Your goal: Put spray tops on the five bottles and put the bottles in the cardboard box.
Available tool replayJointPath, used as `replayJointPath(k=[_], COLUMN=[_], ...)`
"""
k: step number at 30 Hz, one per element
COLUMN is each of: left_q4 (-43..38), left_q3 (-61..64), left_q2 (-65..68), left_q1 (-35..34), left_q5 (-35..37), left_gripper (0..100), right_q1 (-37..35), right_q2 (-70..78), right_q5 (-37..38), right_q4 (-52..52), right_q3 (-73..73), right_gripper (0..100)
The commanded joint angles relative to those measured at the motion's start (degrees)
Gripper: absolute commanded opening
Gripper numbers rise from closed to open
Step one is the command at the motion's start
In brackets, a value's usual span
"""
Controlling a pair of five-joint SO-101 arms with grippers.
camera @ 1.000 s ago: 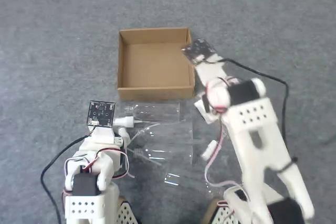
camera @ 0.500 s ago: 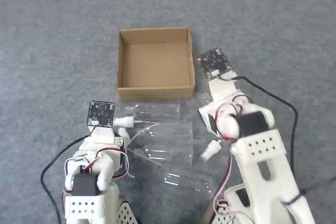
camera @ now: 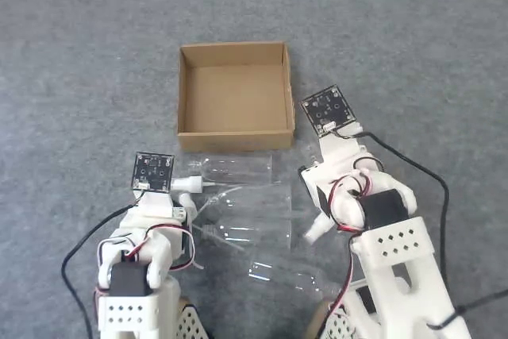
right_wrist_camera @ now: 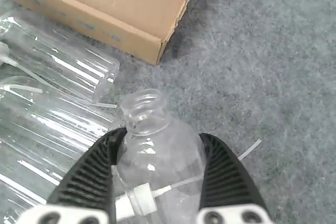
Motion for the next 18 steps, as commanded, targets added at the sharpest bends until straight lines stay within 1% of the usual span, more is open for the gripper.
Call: replayJointPath(k=[1,6,10,13,16,18], left_q4=[0.3,0.0,0.3,-0.2,-1.5,-2.5], left_q3=[-0.7,-0.9,-5.1,-7.5,-10.8,-12.8], left_q2=[-1.4,-1.4,-1.4,-1.4,-1.4,-1.4], left_q1=[0.1,-0.1,-0.5,-3.1,-3.9,-4.2], left_q5=[-0.2,-0.4,-0.6,-0.4,-0.6,-2.8], left_gripper=[1,1,1,1,1,1], right_q1=[2.2,3.8,3.7,3.8,3.8,3.8], right_q2=[-2.0,-1.8,-1.8,-2.1,-1.8,-1.8], right_q5=[-0.5,-0.5,-0.5,-0.5,-0.5,-0.5], right_q4=[-1.5,-1.6,-1.7,-2.9,-4.0,-4.0], right_q3=[-0.8,-0.8,-0.3,0.8,1.4,1.4], right_gripper=[0.6,0.6,0.6,0.6,0.6,0.6])
